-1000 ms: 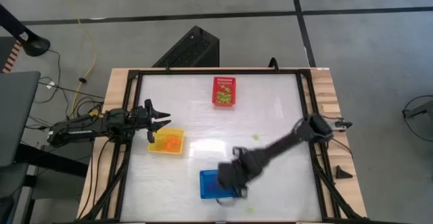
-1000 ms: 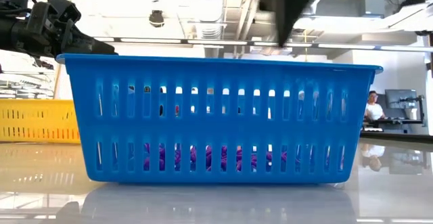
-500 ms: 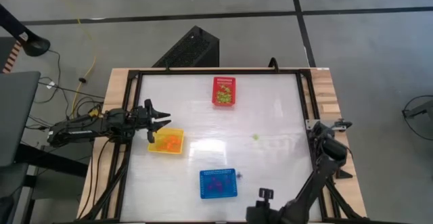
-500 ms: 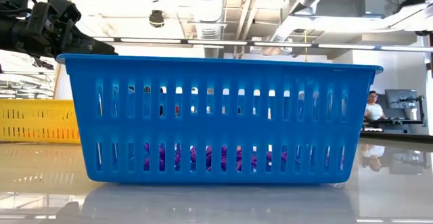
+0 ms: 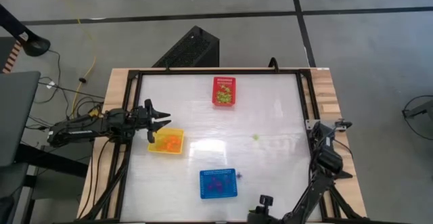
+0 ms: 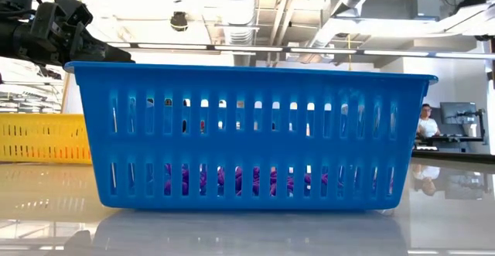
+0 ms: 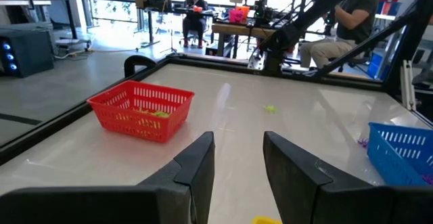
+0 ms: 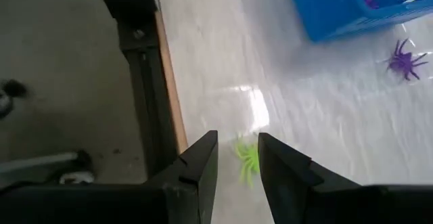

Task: Sort Halloween decoration
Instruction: Put the green spider toy into the red basket

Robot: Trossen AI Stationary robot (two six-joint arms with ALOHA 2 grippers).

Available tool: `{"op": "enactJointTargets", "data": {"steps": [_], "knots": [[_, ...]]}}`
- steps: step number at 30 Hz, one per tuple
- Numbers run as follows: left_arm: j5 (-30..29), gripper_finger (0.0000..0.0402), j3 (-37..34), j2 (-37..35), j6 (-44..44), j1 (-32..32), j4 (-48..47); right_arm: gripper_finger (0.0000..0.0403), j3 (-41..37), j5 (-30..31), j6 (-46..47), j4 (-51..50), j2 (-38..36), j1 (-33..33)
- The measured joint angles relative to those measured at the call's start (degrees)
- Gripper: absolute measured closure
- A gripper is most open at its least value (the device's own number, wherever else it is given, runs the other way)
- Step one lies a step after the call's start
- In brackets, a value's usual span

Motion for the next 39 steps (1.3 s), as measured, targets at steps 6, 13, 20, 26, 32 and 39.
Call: {"op": "enactJointTargets", "data": {"steps": [6, 13, 20, 26, 32, 39], "knots": [[0.0, 0.0285, 0.0, 0.0, 0.0, 0.0, 0.0, 0.0265, -4.7, 5.8, 4.7, 0.1, -3.6, 1.6], [0.0, 0.0285, 0.0, 0.0, 0.0, 0.0, 0.0, 0.0265, -21.6, 10.7, 16.1, 16.6, -9.3, 3.5], [0.0, 0.0285, 0.0, 0.0, 0.0, 0.0, 0.0, 0.0265, -26.5, 13.1, 6.8, 34.2, -11.4, 2.0], [0.0, 0.0285, 0.0, 0.0, 0.0, 0.0, 0.0, 0.0241, -26.4, 10.3, 8.0, 31.8, -11.4, 1.0], [0.0, 0.0285, 0.0, 0.0, 0.0, 0.0, 0.0, 0.0171, -26.4, 9.4, 7.5, 31.2, -11.4, 1.0], [0.0, 0.0285, 0.0, 0.0, 0.0, 0.0, 0.0, 0.0155, -26.4, 9.8, 1.8, 32.3, -9.7, 2.8]]}}
